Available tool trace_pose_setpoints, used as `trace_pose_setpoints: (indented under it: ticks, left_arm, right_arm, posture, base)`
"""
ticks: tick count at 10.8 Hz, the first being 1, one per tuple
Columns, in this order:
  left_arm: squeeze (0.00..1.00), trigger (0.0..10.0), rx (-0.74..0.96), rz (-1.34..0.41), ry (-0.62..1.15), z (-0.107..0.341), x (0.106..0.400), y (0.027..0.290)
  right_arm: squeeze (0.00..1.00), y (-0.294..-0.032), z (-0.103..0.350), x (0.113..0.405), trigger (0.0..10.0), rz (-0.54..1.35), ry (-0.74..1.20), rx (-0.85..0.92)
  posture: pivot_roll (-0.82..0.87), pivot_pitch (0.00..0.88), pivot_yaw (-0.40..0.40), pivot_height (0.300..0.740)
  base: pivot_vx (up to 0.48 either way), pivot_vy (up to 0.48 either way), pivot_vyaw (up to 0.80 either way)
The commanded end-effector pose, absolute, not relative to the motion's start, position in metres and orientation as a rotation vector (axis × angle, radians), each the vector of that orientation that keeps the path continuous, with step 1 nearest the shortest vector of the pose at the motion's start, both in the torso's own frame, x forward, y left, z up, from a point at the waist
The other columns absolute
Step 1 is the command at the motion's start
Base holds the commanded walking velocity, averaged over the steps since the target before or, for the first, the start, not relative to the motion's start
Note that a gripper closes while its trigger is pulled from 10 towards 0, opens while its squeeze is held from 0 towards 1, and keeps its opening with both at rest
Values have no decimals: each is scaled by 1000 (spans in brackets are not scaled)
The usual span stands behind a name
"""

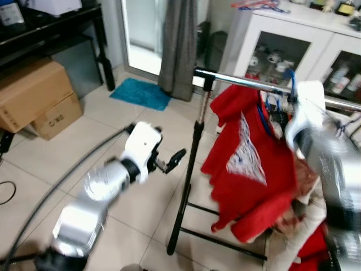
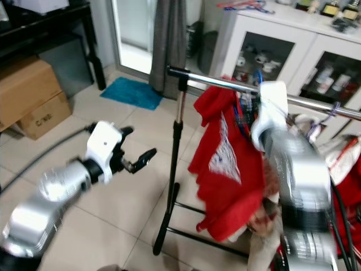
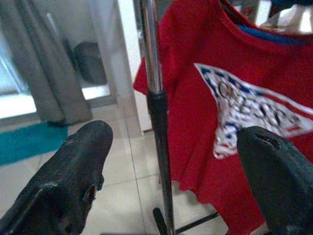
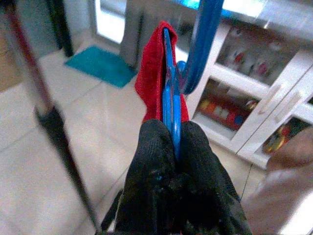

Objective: Hang hanger

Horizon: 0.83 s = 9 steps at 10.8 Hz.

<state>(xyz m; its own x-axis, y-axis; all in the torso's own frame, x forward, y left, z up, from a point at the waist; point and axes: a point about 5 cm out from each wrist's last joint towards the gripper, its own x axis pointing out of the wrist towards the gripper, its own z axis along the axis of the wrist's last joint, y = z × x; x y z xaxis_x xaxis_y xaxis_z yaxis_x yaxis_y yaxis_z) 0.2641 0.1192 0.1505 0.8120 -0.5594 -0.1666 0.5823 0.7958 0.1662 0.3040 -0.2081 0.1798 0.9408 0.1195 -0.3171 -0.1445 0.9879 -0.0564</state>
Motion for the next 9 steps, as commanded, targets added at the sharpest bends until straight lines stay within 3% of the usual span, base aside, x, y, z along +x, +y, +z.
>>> trace_pose_setpoints:
  ticks: [1, 3, 4, 5, 6, 7, 8, 9]
  left_arm:
    - [918, 10000, 209, -566, 93, 148, 265, 120]
    - [894, 10000, 201, -515, 131, 138, 264, 123]
    - [800, 10000, 208, -520, 134, 136, 263, 121]
    - [729, 10000, 216, -538, 139, 135, 262, 119]
    - [675, 10000, 222, -534, 131, 136, 263, 117]
    - [667, 10000, 225, -535, 130, 136, 264, 117]
    - [659, 10000, 225, -540, 128, 137, 265, 116]
    - [624, 10000, 228, -556, 129, 137, 264, 116]
  right_arm:
    - [0, -201, 179, 297, 0, 179, 273, -94]
    - [0, -185, 152, 283, 0, 220, 308, -123]
    - [0, -177, 142, 281, 0, 199, 316, -117]
    - [0, -170, 138, 280, 1961, 205, 325, -80]
    - [0, -167, 135, 279, 10000, 201, 302, -74]
    - [0, -165, 136, 280, 10000, 202, 285, -79]
    - [0, -170, 136, 283, 10000, 170, 272, -205]
    - [0, -174, 142, 287, 10000, 152, 224, -160]
  posture:
    - [26, 0, -53, 740]
    - [15, 0, -56, 740]
    - [18, 0, -60, 740]
    - [21, 0, -64, 740]
    - [23, 0, -67, 740]
    - [25, 0, -68, 740]
    - [25, 0, -68, 740]
    - [38, 0, -77, 740]
  base:
    - [0, 0, 0]
    - [0, 0, 0]
    - [0, 0, 0]
    - [0, 0, 0]
    - [0, 0, 0]
    - [-247, 0, 0]
    - [-247, 0, 0]
    - [0, 0, 0]
